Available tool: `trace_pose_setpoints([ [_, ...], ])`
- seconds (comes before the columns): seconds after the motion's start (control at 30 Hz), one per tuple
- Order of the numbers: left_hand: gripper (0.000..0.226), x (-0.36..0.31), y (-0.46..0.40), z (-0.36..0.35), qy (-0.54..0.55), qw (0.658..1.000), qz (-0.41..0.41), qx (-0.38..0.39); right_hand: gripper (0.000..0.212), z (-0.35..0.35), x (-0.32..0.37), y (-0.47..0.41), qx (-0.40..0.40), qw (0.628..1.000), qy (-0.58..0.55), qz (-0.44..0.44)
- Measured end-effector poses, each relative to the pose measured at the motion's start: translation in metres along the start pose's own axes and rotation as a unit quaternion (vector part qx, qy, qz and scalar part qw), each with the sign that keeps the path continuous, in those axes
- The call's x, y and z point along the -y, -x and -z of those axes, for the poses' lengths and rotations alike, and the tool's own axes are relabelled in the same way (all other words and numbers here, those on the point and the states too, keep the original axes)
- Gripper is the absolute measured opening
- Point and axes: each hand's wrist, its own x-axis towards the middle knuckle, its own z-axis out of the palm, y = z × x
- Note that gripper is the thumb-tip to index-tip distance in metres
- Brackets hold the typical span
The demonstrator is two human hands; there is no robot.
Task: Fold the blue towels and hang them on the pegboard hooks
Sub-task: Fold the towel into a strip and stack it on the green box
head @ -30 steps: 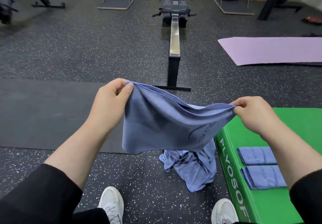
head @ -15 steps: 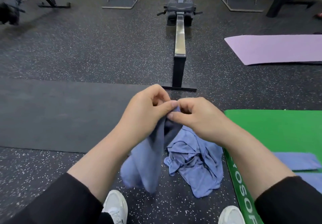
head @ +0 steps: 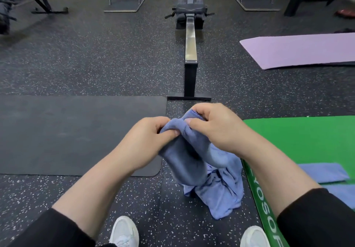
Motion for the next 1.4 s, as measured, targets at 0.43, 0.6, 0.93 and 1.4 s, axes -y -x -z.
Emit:
trace_pose_setpoints([
  [0.43,0.019,0.037,0.003,0.005,-0.174,0.976,0.124,0.032,0.017,0.028,-0.015,0.008,-0.244,0.966,-0.036,-0.077],
  [0.6,0.018,0.043,0.004,0.014,-0.149,0.979,0.122,-0.072,0.017,0.042,-0.031,0.017,-0.280,0.953,-0.056,-0.105],
  [0.93,0.018,0.028,-0.001,0.018,0.187,0.962,0.102,-0.173,0.024,0.053,-0.052,0.029,-0.265,0.950,-0.064,-0.150],
  [1.4,0.028,0.026,-0.007,0.007,0.315,0.913,0.125,-0.225,0.031,0.047,-0.041,0.026,-0.238,0.932,-0.183,-0.204],
])
